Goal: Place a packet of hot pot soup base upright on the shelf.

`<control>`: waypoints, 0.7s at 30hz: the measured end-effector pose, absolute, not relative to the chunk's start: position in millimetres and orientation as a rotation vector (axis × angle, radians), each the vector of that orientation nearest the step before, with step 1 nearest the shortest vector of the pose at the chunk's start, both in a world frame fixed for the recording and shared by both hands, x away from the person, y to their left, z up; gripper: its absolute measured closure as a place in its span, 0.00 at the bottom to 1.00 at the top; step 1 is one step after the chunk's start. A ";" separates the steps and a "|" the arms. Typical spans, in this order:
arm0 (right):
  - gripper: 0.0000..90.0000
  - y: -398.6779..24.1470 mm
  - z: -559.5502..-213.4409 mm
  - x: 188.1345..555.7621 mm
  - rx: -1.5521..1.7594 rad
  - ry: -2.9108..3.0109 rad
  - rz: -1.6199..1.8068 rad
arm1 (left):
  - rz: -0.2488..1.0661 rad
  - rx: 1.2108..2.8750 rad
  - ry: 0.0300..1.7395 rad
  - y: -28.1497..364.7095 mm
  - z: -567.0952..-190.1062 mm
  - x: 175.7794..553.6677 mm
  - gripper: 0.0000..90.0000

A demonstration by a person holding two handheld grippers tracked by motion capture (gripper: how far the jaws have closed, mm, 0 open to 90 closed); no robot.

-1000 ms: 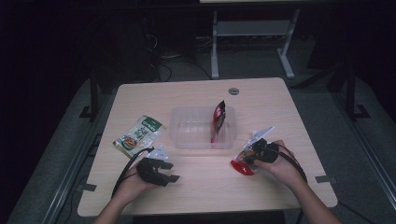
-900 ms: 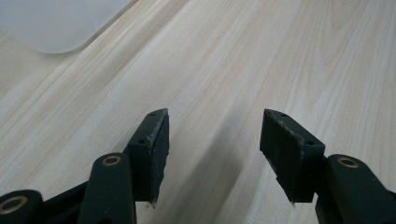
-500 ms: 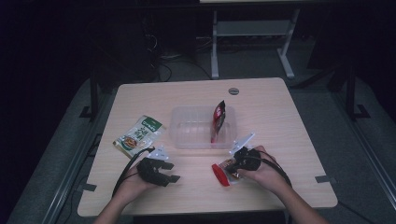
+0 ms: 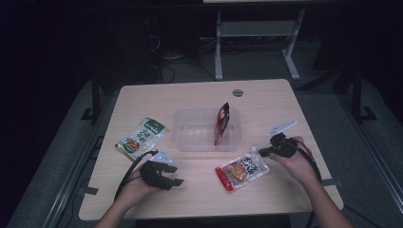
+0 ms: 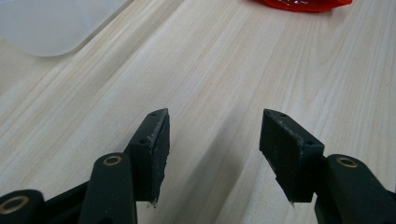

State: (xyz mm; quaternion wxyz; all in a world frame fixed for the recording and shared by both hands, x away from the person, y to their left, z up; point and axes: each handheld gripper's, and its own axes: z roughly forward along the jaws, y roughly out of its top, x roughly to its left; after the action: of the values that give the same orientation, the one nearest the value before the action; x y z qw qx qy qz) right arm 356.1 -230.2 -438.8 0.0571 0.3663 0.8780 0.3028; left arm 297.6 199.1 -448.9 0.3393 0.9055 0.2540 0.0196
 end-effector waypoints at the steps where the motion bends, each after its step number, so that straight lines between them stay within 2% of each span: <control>1: 1.00 -233.6 -440.8 357.6 1.126 2.663 0.910 | 0.051 2.359 0.661 199.1 -448.7 297.6 0.47; 16: 1.00 -227.3 -449.9 351.3 1.091 2.793 0.924 | 0.061 2.349 0.655 199.4 -447.2 296.5 0.47; 21: 1.00 -200.4 -449.3 342.6 0.971 2.850 0.987 | 0.077 2.341 0.638 197.7 -442.3 293.6 0.48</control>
State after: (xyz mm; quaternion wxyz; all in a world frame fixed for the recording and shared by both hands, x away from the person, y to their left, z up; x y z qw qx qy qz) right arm 342.6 -200.4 -449.3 -0.0137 0.3065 0.8994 0.3115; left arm 293.6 197.7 -442.3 0.3493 0.9036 0.2462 0.0298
